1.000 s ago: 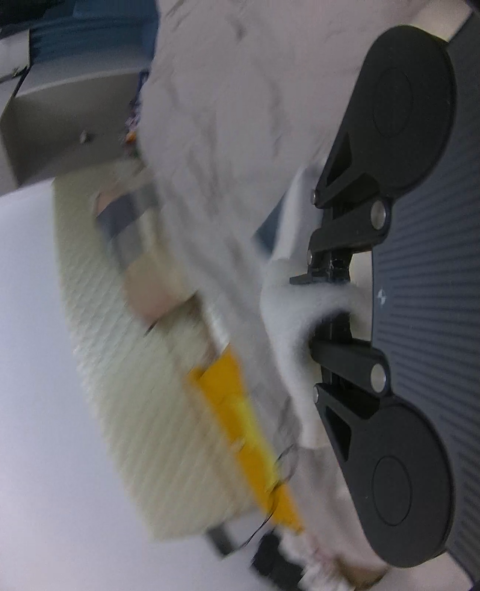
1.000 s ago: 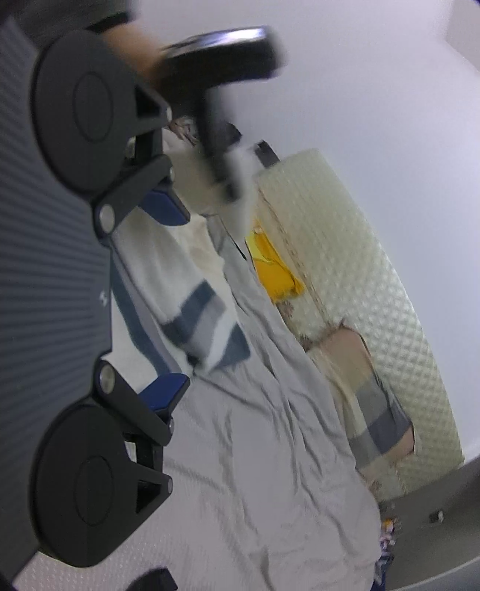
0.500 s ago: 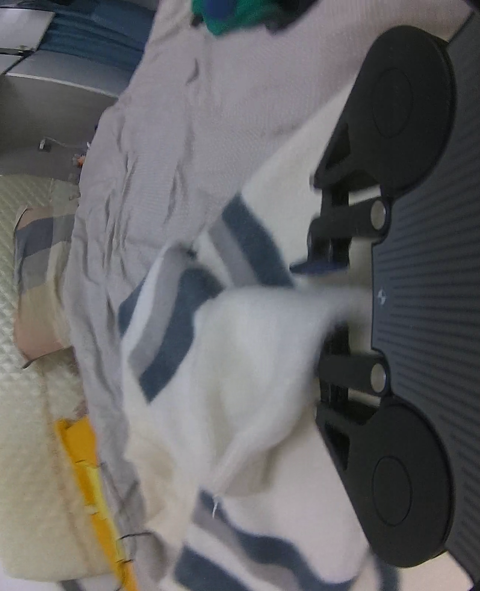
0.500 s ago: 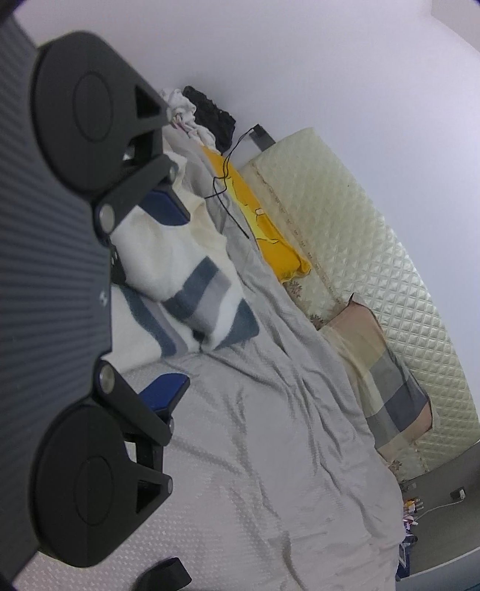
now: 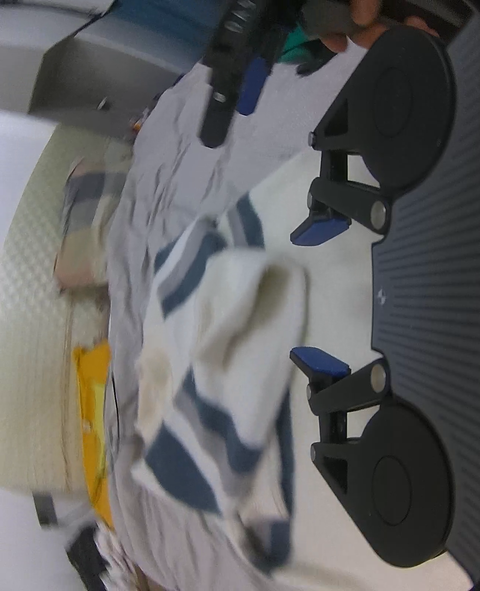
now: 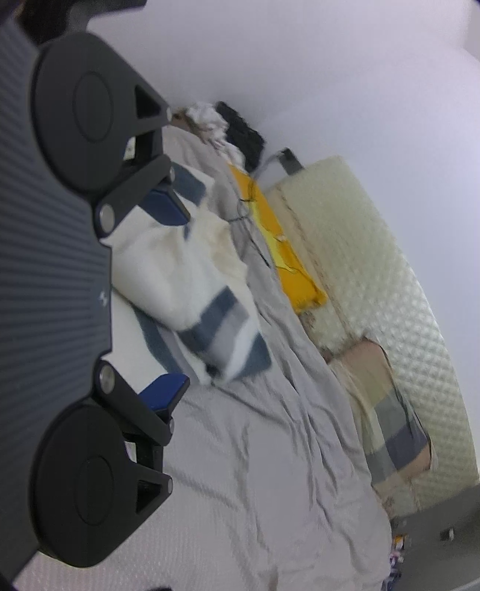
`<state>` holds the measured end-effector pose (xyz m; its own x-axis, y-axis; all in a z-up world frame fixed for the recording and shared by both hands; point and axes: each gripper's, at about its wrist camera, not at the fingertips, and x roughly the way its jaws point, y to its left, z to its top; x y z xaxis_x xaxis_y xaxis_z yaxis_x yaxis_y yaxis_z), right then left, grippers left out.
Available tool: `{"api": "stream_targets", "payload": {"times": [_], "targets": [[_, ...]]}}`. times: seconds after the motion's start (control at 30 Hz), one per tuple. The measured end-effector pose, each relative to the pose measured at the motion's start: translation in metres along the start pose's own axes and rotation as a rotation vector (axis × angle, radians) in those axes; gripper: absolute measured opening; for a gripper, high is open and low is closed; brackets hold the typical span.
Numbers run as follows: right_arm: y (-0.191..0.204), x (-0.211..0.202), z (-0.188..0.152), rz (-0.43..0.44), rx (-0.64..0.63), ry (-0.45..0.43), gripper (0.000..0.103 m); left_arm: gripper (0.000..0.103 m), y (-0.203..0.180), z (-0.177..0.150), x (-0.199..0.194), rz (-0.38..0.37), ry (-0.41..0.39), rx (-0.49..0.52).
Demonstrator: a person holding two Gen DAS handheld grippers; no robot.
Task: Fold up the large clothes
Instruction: 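Grasp the sweater side edge with the right gripper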
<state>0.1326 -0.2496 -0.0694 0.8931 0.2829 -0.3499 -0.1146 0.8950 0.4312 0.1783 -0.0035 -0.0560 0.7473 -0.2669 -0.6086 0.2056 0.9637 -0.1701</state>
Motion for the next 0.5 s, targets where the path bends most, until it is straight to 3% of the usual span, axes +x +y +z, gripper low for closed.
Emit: {"api": "stream_targets", "payload": {"times": [0.1, 0.2, 0.27, 0.5], "targets": [[0.016, 0.013, -0.009, 0.035, -0.061, 0.021, 0.088, 0.066, 0.019, -0.001, -0.014, 0.019, -0.014, -0.062], [0.033, 0.037, -0.018, 0.066, -0.147, 0.061, 0.088, 0.066, 0.030, 0.005, -0.020, 0.073, -0.049, -0.055], [0.041, 0.053, -0.023, 0.071, -0.198, 0.090, 0.081, 0.066, 0.037, 0.008, -0.019, 0.114, -0.062, -0.053], [0.064, 0.113, -0.037, 0.088, -0.397, 0.128, 0.079, 0.066, 0.077, 0.012, 0.003, 0.124, -0.026, -0.181]]}}
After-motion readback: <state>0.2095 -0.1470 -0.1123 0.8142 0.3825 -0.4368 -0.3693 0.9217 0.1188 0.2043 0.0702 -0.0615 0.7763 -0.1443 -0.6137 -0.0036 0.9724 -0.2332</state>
